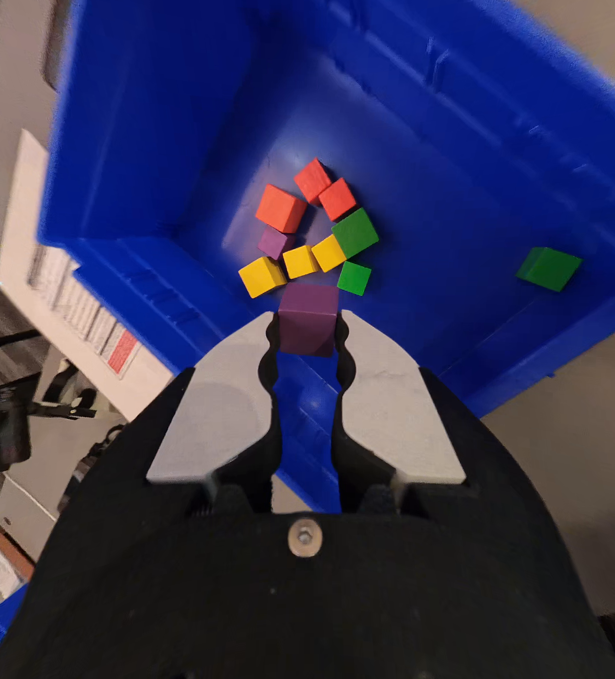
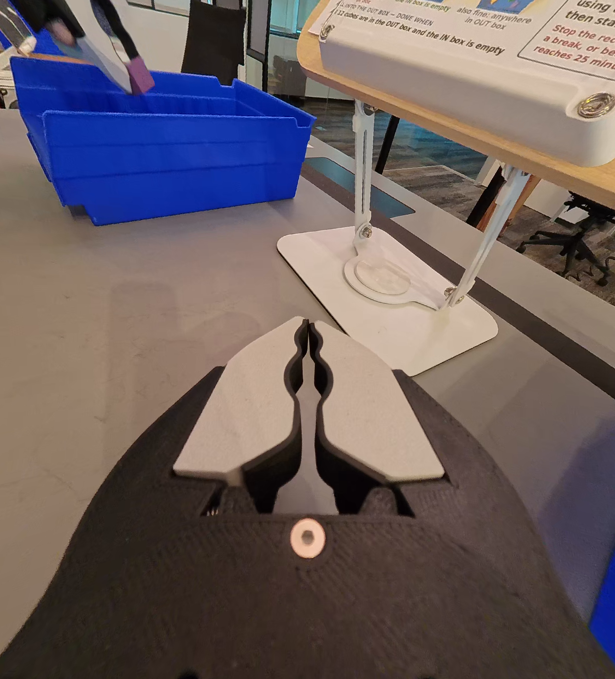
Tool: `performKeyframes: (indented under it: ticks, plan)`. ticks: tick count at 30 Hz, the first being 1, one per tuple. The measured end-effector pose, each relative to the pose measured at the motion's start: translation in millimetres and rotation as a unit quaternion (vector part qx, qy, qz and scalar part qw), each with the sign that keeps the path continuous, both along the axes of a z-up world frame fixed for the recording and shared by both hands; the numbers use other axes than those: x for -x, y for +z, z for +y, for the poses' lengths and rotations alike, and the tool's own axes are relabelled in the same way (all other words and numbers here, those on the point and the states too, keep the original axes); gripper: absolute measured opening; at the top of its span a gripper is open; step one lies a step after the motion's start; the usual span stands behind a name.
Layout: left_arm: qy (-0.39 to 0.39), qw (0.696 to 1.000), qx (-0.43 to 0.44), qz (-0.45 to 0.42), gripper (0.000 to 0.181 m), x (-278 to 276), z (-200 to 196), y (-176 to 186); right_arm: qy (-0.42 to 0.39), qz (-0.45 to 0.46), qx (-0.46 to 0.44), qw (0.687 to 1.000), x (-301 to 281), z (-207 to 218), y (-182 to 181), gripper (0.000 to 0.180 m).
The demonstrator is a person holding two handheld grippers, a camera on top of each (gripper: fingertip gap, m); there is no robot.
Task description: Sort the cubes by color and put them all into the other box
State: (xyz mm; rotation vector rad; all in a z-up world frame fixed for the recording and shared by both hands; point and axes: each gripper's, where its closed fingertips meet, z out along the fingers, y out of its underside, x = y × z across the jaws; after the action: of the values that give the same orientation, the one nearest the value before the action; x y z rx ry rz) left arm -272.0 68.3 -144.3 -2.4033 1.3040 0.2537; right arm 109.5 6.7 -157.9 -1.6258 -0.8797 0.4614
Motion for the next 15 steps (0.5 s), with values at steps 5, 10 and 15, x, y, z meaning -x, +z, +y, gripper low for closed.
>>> performKeyframes:
  ticks: [5,10,15]
  plan:
    - [-0.025,0.997,-0.065,-0.042,0.029,-22.9,-20.5,42.7,-0.003,-0.007,-0.006,1.0,-0.6,-0.3,1.0,0.0]
    - [-0.074,0.988,-0.104,-0.086,0.028,-63.5,-45.0,74.1,-0.026,-0.013,-0.004,1.0,-7.9,4.0,0.8,0.0]
    - [-0.121,0.979,-0.118,-0.116,0.028,-112.7,-57.9,79.2,-0.048,-0.023,-0.002,0.999,-14.4,8.1,-0.2,0.0]
